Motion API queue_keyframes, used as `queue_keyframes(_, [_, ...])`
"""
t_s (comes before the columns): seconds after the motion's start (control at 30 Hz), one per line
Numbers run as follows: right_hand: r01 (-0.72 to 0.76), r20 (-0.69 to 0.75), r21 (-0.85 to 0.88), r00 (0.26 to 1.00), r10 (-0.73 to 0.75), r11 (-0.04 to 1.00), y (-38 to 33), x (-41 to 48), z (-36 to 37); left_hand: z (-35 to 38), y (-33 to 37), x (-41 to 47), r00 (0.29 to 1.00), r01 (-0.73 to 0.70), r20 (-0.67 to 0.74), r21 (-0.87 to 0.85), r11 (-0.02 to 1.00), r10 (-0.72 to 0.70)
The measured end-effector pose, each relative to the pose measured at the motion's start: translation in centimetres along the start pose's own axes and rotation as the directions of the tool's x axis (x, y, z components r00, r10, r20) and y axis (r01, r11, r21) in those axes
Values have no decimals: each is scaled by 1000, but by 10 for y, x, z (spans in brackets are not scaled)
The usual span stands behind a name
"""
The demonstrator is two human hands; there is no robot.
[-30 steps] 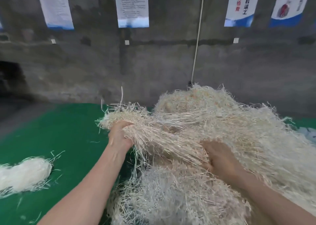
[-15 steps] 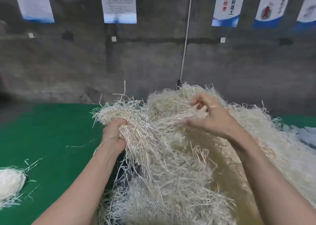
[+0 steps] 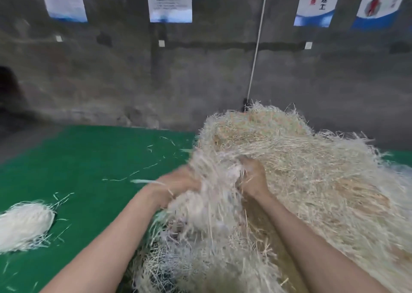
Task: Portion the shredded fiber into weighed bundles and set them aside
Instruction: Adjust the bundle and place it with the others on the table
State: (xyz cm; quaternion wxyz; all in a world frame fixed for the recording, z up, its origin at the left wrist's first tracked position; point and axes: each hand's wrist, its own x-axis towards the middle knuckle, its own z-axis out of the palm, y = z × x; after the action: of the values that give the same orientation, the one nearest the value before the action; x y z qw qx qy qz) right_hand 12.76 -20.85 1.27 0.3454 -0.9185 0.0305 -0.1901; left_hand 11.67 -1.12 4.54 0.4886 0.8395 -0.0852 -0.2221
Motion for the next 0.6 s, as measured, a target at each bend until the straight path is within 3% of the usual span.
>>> queue_keyframes(0.07, [122,-186,64,977,-109,990,-13,3,-5,23,-2,10,985,-28,167,434,901,-50])
queue_keyframes(0.1, [195,-222,-7,956,-191,981,-17,2,-7,28,-2,14,983,-58,181,515,855,-42])
queue_keyframes(0.13, [258,-187,-101,943,-274,961,-17,1,-6,31,-1,17,984,-93,177,550,830,-8])
queue_keyframes(0.2, [340,43,-264,939,-341,903,-10,0,-7,26,-2,21,988,-151,114,584,798,104])
queue_keyframes(0.27, [343,266,-429,932,-246,836,4,1,-12,14,-4,21,976,-171,18,673,720,215])
queue_keyframes(0.3, [318,284,-499,939,-194,806,13,1,-17,7,-3,19,964,-156,-30,740,654,263])
queue_keyframes(0.37, [281,169,-581,960,-224,764,31,2,-31,-4,-7,19,943,-115,-102,793,598,318])
queue_keyframes(0.43, [275,43,-596,949,-313,755,51,5,-45,-9,-14,24,946,-54,-164,774,631,281])
queue_keyframes(0.6, [133,-50,-699,971,-234,702,96,13,-70,-9,-26,36,940,-58,-183,744,666,286])
